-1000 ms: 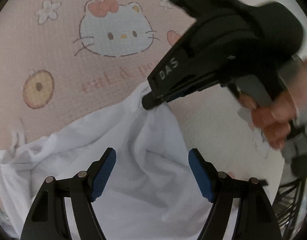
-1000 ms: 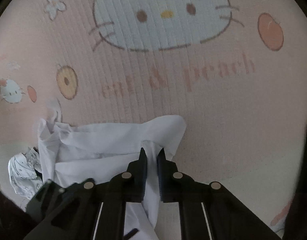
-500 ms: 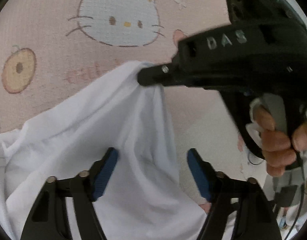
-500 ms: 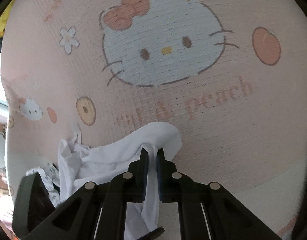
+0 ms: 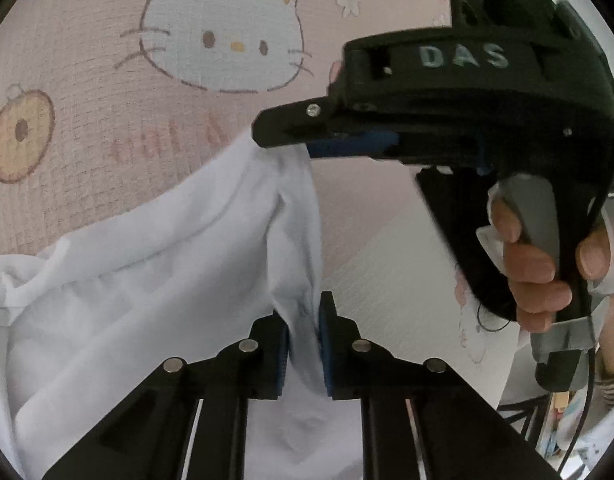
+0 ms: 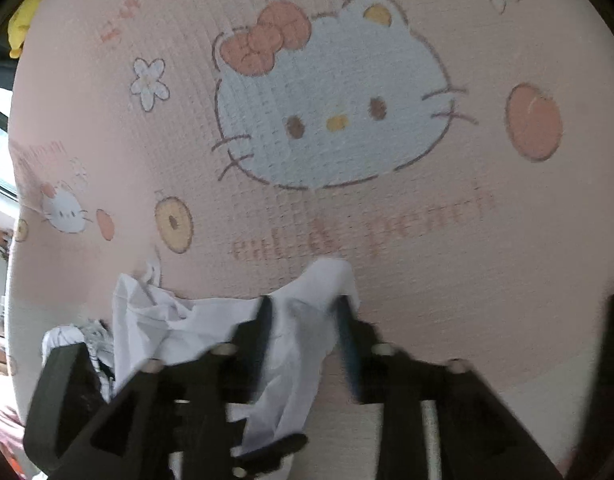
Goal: Fold clothes
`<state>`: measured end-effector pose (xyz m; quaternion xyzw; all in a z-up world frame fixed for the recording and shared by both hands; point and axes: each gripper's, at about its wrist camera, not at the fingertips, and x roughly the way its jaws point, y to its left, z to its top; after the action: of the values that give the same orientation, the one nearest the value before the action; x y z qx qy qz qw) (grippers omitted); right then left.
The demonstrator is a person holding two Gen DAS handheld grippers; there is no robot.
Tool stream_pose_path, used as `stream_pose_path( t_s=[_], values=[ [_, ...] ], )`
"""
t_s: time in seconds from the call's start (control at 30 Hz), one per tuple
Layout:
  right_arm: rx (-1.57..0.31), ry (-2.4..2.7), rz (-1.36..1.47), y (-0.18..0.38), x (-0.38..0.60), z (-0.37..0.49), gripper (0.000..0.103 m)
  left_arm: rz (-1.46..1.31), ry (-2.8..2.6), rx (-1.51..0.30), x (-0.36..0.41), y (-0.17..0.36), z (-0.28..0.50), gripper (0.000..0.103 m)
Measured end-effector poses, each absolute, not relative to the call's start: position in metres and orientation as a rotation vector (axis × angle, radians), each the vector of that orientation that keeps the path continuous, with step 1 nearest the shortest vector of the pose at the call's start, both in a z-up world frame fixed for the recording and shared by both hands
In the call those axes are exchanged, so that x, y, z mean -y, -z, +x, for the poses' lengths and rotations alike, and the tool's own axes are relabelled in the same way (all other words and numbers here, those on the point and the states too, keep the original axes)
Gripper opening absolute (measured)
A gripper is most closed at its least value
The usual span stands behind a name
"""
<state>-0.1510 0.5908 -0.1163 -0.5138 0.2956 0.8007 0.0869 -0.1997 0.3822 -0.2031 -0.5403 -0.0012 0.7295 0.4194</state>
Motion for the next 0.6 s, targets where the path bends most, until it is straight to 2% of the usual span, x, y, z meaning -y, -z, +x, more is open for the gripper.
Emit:
stream_pose_path(
  t_s=[0.17, 0.23, 0.3, 0.47, 0.5, 0.53, 0.57, 0.6],
  values=[
    [-0.888, -2.350, -1.619, 0.105, -0.582, -0.136, 0.039, -1.331, -1.820, 0.026, -0.391, 0.189, -0.200, 0.011],
    [-0.920, -2.287, -1.690, 0.116, -0.578, -0.130, 0.040, -1.347, -1.803, 0.013, -0.398, 0.191, -0.199, 0.011],
    [-1.005, -2.244, -1.722, 0.131, -0.579, -0.126, 0.040, -1.376, -1.775, 0.056, -0.398, 0.202, -0.201, 0.011],
    [-1.077, -2.195, -1.717, 0.155, -0.573, -0.124, 0.040, -1.398, -1.726, 0.145, -0.380, 0.215, -0.197, 0.011],
    [-1.085, -2.196, -1.701, 0.157, -0.575, -0.125, 0.036, -1.390, -1.729, 0.132, -0.382, 0.214, -0.195, 0.011],
    [-1.082, -2.204, -1.682, 0.157, -0.578, -0.125, 0.026, -1.388, -1.724, 0.120, -0.383, 0.212, -0.195, 0.011],
    [-1.072, -2.215, -1.665, 0.157, -0.580, -0.126, 0.007, -1.386, -1.724, 0.116, -0.385, 0.210, -0.195, 0.011],
    [-1.060, -2.232, -1.651, 0.157, -0.580, -0.127, 0.007, -1.378, -1.729, 0.120, -0.387, 0.207, -0.192, 0.011]
  ],
)
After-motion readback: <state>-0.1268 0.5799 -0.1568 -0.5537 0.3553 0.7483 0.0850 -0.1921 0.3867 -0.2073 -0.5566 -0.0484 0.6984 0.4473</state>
